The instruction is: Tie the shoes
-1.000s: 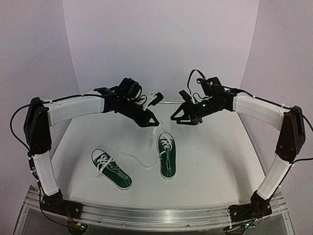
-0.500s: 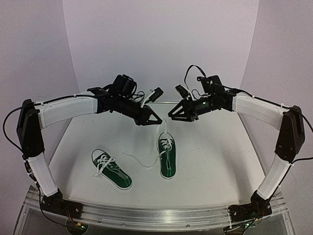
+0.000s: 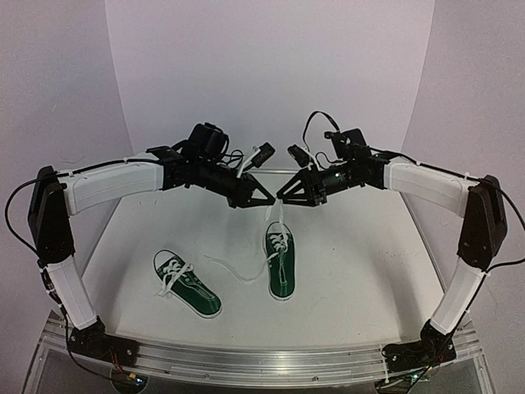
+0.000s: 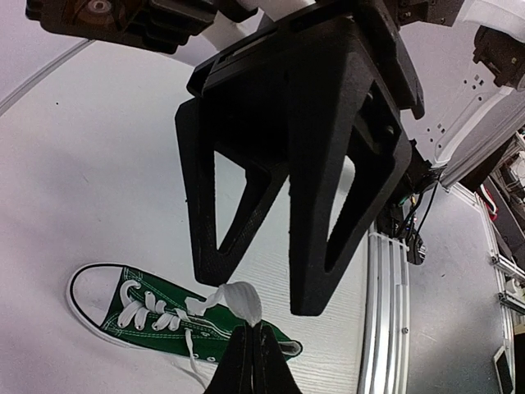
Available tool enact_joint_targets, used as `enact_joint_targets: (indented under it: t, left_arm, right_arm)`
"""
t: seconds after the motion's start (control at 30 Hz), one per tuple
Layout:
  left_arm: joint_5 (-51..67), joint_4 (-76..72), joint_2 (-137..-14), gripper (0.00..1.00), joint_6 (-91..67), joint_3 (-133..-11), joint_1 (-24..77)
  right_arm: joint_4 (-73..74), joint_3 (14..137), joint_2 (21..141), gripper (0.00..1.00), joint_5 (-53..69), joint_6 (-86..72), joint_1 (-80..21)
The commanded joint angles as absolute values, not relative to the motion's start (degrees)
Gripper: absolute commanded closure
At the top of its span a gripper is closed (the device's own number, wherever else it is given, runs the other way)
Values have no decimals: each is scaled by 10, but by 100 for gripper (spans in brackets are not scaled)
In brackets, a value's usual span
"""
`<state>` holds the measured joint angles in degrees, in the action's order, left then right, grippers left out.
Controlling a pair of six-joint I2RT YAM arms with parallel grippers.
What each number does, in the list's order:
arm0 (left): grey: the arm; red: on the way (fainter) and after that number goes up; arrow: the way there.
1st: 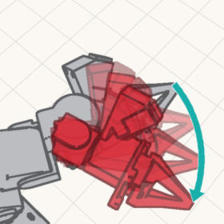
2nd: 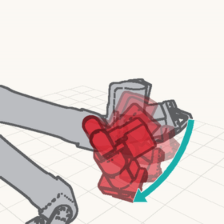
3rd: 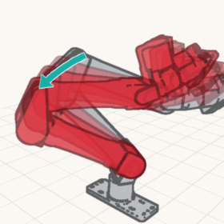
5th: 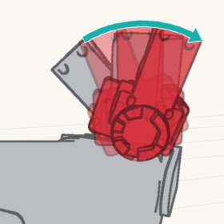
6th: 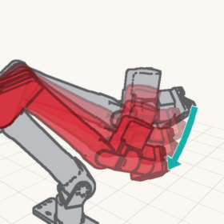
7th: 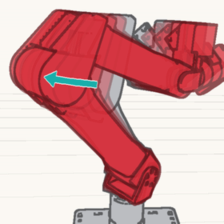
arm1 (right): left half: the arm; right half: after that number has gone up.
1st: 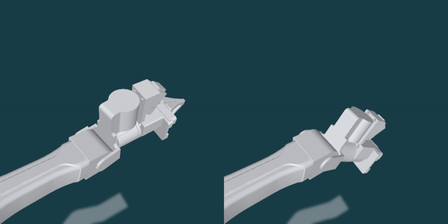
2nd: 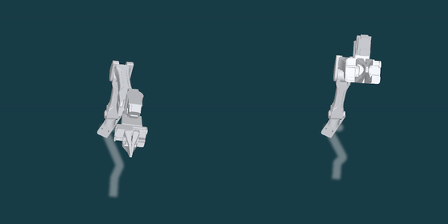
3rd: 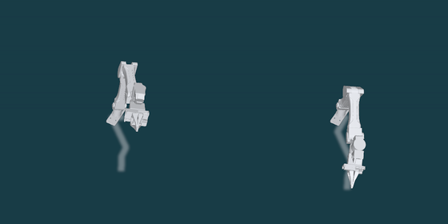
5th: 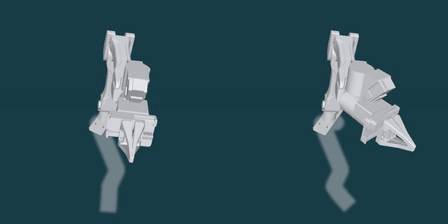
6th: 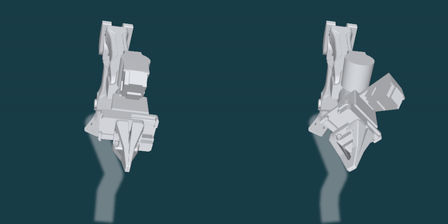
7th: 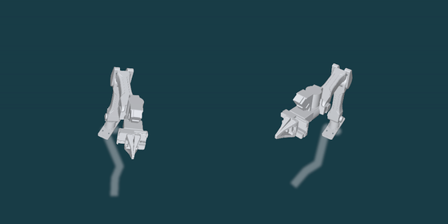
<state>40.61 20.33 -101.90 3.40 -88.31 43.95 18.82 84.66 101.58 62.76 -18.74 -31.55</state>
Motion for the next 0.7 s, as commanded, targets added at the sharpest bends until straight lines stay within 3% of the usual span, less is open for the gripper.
enact_joint_targets:
  t: [0.0,0.33,0.57,0.67]
  left_arm:
    - [423,176,-1025,100,39,-898,441]
    - [421,175,-1033,99,38,-901,441]
    - [376,278,-1012,52,40,-891,395]
    - [328,334,-985,43,76,-843,364]
  right_arm:
    - [165,863,1030,58,661,-191,-319]
    - [166,870,1034,99,667,-202,-318]
    - [168,846,1003,100,628,-218,-312]
    - [169,820,972,100,593,-227,-297]
